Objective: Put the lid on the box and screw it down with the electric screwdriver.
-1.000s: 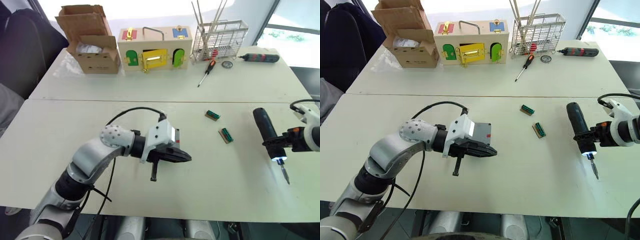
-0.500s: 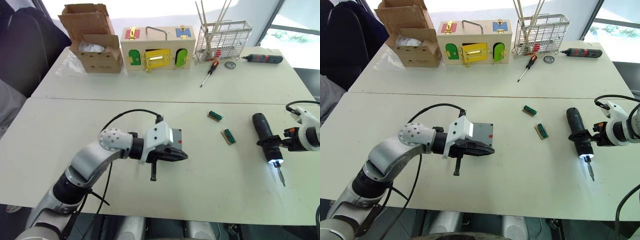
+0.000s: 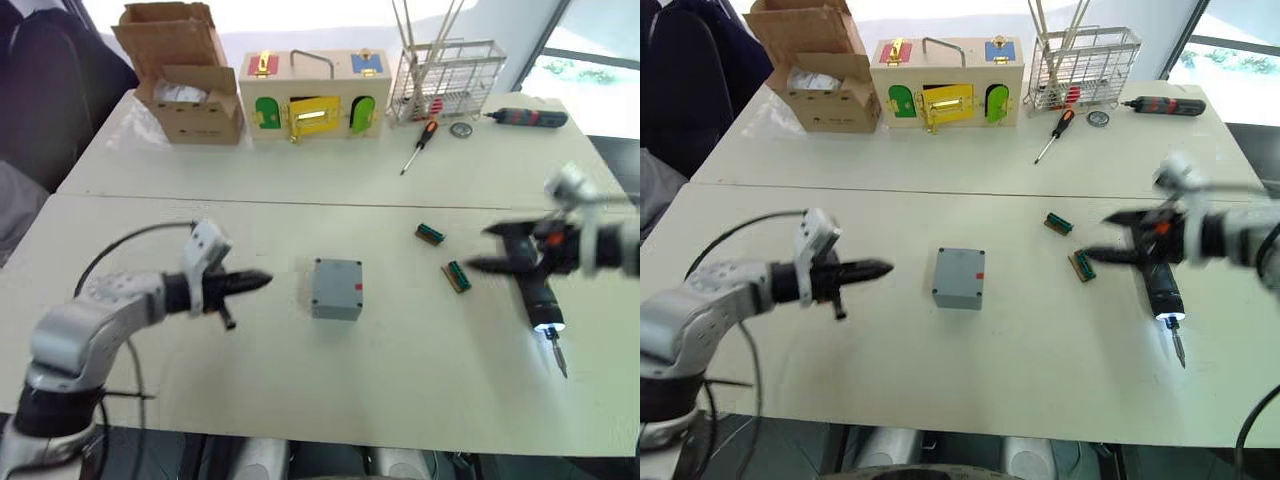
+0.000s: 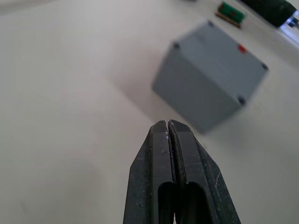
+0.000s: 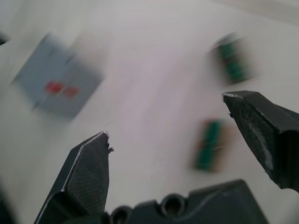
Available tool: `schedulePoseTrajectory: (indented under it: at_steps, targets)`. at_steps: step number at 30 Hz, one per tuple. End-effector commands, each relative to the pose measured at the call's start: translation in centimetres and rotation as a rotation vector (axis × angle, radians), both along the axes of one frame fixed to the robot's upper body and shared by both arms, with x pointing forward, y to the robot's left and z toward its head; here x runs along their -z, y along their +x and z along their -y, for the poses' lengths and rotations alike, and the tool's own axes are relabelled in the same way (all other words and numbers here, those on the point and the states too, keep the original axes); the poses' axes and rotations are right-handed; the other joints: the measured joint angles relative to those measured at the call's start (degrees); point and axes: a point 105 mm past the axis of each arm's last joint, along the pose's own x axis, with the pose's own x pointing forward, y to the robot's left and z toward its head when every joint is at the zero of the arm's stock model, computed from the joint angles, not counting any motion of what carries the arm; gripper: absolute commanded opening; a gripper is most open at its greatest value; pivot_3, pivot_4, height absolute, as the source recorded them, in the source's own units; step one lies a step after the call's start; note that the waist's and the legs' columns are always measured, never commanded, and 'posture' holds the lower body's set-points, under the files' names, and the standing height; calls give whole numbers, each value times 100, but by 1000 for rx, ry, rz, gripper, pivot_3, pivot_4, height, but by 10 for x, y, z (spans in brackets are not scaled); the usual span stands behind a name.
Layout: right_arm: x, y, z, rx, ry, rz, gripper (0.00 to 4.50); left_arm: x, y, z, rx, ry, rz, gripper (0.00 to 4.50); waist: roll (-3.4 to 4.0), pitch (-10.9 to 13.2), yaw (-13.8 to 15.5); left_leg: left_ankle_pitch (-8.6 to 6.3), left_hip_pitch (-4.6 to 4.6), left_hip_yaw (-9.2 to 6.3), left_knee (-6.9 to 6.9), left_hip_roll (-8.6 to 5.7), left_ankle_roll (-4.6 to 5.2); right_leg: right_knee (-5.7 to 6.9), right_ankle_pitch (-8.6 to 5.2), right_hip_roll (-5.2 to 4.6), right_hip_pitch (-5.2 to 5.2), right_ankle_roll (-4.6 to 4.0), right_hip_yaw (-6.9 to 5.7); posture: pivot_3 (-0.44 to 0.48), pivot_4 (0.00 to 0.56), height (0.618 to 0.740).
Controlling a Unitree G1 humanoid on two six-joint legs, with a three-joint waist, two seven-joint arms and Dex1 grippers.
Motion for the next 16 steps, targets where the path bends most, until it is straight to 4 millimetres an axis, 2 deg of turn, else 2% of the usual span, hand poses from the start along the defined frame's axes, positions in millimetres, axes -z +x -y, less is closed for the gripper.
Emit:
schedulePoseTrajectory:
  at_steps: [1, 4, 7, 8, 11, 16]
  targets:
    - [7, -14, -6, -26, -11, 82, 4484, -8, -19, -6, -19, -36, 0, 0, -3, 0, 70, -1, -1, 5, 22, -6, 1, -5, 1, -3, 9, -2, 7, 0, 150, 735]
    - [24, -21, -6, 56, 76, 113, 4484, 1, -29, -4, -38, -38, -20, 0, -10, -1, 140, -9, 43, 4, 37, -19, 20, -20, 16, -13, 70, -10, 12, 0, 150, 735]
    - [37, -42, -11, 110, 221, 124, 4484, 6, -36, 3, -49, -87, -42, 0, -10, -8, 228, -18, 113, 3, 18, -16, 36, -29, 16, -11, 131, -14, 14, 0, 150, 735]
    - [38, -46, -12, 118, 243, 125, 4484, 6, -37, 5, -50, -96, -45, 0, -10, -8, 224, -21, 113, -2, 10, -7, 38, -31, 15, -3, 131, -11, 11, 0, 150, 735]
    - [60, -69, -18, 150, 289, 39, 4484, 13, -42, 17, -20, -100, -62, 0, -7, -9, 206, -12, 102, 5, 1, -2, 20, -21, 12, 2, 100, -7, 18, 0, 150, 735]
    - [69, -70, -28, 197, 331, 42, 4484, 20, -44, 24, 42, -72, -74, 0, -6, -11, 145, -13, 108, 20, -5, 5, 20, -23, 12, 6, 101, -7, 29, 0, 150, 735]
